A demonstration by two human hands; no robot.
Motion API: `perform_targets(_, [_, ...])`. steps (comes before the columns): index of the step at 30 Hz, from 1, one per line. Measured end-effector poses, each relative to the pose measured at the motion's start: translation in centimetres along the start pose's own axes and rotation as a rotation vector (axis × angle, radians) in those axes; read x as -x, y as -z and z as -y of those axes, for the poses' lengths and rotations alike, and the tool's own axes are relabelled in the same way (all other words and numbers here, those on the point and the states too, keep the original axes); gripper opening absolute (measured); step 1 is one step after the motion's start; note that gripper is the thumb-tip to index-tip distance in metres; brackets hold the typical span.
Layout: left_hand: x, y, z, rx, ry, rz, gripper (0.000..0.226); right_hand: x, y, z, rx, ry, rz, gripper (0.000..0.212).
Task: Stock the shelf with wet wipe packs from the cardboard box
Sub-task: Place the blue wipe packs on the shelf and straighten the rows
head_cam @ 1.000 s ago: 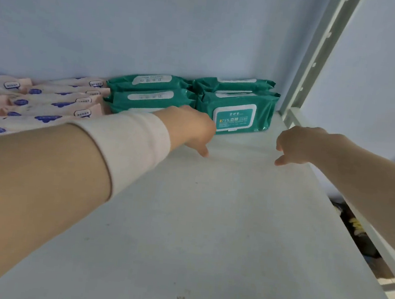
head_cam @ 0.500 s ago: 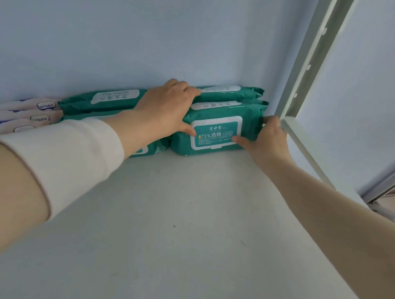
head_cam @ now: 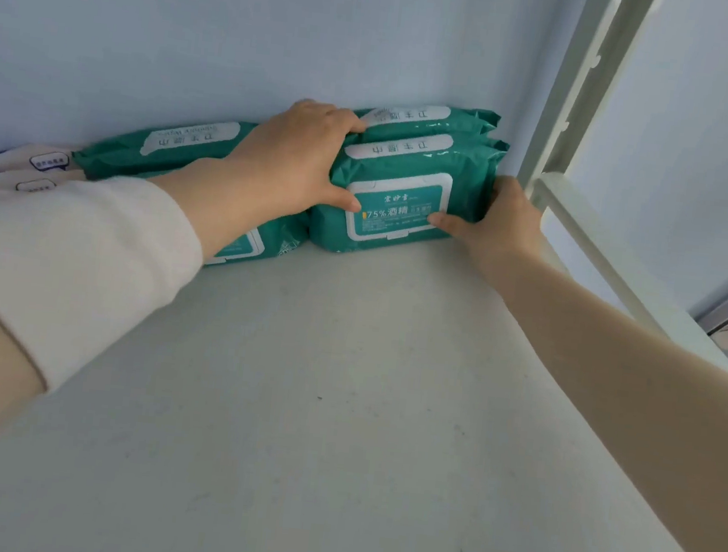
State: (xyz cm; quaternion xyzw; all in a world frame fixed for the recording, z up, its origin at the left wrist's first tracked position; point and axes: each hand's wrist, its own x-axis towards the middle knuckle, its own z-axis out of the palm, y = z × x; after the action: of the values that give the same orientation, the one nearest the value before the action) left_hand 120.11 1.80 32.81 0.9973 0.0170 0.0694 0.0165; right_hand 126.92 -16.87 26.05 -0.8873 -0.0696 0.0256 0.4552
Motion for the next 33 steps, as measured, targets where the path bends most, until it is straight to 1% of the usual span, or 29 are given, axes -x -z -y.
perform_targets(4, [0.4, 0.1, -0.5, -0.048, 0.024, 0.002, 0.085, 0.1, -0.4, 0.0, 0.051, 0.029, -0.014, 0.071])
perform_targets(6, [0.8, 0.6, -1.5, -0.154, 0.039, 0.039, 0.084, 0.9, -0.1, 0.7, 0.135, 0.018, -0.010, 0.083])
perform_targets(8, [1.9, 1.2, -2.9, -0.293, 0.034, 0.073, 0.089, 2.7, 0.5, 1.5, 0.206, -0.001, 0.006, 0.093])
perform_targets(9, [2.6, 1.5, -3.7, -0.347, 0.023, 0.086, 0.091, 3.9, 1.0, 1.8, 0.238, -0.003, 0.014, 0.091])
perform_targets(11, [4.7, 2.2, -5.3, -0.417, -0.011, 0.101, 0.087, 7.1, 2.0, 2.0, 0.360, 0.025, 0.051, 0.076])
perform_targets(12, [6.0, 2.4, -6.1, -0.442, -0.030, 0.113, 0.080, 8.9, 2.6, 2.1, 0.451, 0.046, 0.084, 0.069])
perform_targets(14, [8.9, 2.9, -7.7, -0.459, -0.063, 0.149, 0.064, 12.7, 3.9, 2.2, 0.604, 0.081, 0.143, 0.062])
perform_targets(16, [11.8, 3.2, -9.5, -0.463, -0.103, 0.182, 0.050, 16.3, 5.3, 2.0, 0.700, 0.098, 0.163, 0.059])
perform_targets(18, [14.5, 3.2, -11.2, -0.474, -0.152, 0.231, 0.043, 19.9, 6.7, 1.5, 0.777, 0.103, 0.166, 0.056])
perform_targets(20, [16.9, 3.5, -12.8, -0.490, -0.191, 0.271, 0.045, 23.5, 8.1, 0.8, 0.837, 0.096, 0.164, 0.052])
perform_targets(23, [21.1, 4.7, -15.5, -0.516, -0.227, 0.325, 0.050, 29.2, 10.6, -0.1, 0.920, 0.034, 0.191, 0.050])
perform_targets(26, [24.6, 6.2, -19.0, -0.491, -0.271, 0.348, 0.052, 34.4, 13.9, -1.2, 0.935, -0.011, 0.212, 0.050])
perform_targets(30, [28.7, 7.5, -24.9, -0.462, -0.336, 0.292, 0.050, 40.6, 18.9, -3.6, 0.970, -0.029, 0.244, 0.054])
perform_targets(33, [31.6, 7.0, -30.1, -0.432, -0.397, 0.262, 0.048, 45.1, 23.0, -6.8, 0.980, -0.070, 0.269, 0.052])
